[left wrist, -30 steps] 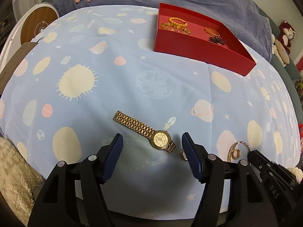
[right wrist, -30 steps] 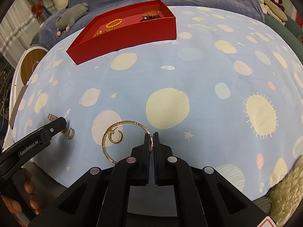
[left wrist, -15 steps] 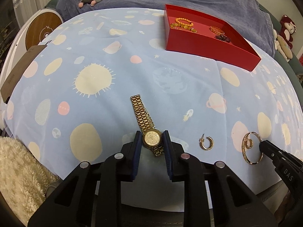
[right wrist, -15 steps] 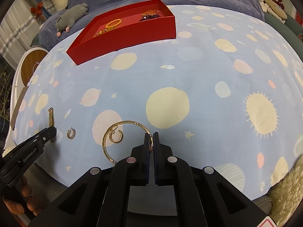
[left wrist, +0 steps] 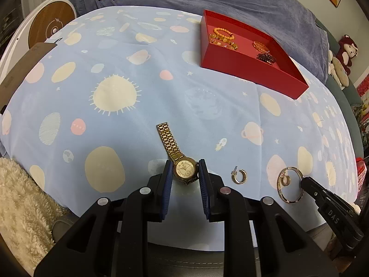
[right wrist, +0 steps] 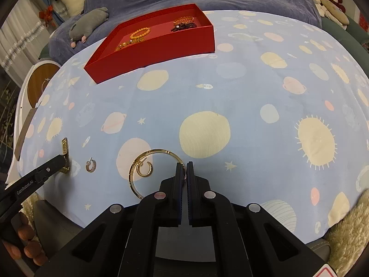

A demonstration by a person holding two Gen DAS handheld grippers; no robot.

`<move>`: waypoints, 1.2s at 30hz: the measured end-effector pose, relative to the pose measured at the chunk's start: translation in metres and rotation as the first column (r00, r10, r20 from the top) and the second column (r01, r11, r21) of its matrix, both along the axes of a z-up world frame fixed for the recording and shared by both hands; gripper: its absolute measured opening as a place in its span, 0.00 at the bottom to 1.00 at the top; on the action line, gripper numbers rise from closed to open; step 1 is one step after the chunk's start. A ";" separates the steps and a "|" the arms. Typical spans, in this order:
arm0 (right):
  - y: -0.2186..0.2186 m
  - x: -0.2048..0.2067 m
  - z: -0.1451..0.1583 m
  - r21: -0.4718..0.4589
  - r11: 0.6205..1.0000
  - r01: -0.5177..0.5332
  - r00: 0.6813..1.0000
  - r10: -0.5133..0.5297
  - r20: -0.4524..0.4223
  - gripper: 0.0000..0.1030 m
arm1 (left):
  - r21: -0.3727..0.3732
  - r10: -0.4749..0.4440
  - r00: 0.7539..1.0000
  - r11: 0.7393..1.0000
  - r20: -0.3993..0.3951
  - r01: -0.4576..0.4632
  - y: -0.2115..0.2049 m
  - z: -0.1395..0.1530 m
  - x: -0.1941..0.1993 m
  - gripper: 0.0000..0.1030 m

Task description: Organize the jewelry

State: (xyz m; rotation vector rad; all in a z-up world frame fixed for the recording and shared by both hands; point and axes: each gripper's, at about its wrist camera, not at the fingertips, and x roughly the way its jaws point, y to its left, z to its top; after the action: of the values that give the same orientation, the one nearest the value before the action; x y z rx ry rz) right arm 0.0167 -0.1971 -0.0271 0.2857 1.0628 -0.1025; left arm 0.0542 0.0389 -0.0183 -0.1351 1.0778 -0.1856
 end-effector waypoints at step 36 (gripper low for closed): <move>-0.008 0.017 -0.004 0.003 1.000 -0.021 0.999 0.021 -0.041 0.23 | -0.004 -0.070 0.997 0.998 0.033 0.070 -0.030 0.031 0.013 0.21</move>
State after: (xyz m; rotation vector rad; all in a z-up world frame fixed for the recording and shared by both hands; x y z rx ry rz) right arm 0.0340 -0.2054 -0.0315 0.2754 1.1064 -0.0888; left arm 0.0670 0.0086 0.0124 -0.0986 1.0503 -0.2527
